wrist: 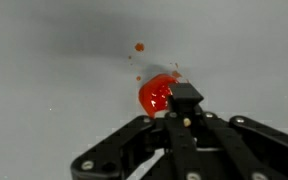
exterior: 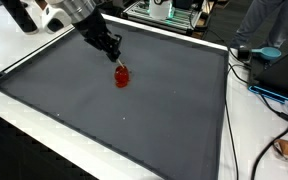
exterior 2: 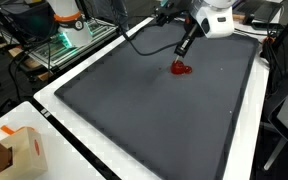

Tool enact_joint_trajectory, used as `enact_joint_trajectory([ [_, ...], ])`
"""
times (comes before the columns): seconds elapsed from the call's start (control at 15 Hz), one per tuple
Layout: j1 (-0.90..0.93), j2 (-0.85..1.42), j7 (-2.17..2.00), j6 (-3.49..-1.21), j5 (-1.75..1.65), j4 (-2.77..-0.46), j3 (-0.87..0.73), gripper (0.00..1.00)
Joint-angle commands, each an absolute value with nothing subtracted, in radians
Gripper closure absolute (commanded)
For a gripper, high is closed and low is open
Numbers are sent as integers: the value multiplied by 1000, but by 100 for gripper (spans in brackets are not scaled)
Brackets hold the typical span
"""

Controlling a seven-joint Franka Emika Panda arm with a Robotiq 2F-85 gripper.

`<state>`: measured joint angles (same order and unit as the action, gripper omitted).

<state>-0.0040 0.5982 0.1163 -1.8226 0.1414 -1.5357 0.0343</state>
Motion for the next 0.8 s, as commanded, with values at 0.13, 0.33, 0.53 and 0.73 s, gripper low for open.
enact_joint_trajectory([
  [0.13, -28, 639, 152, -1809, 170, -1515, 57, 97],
  [0.33, -36, 659, 158, -1783, 174, -1495, 63, 97],
  [0.53, -43, 675, 165, -1757, 182, -1476, 67, 97],
  [0.73, -50, 685, 166, -1719, 194, -1450, 70, 97],
])
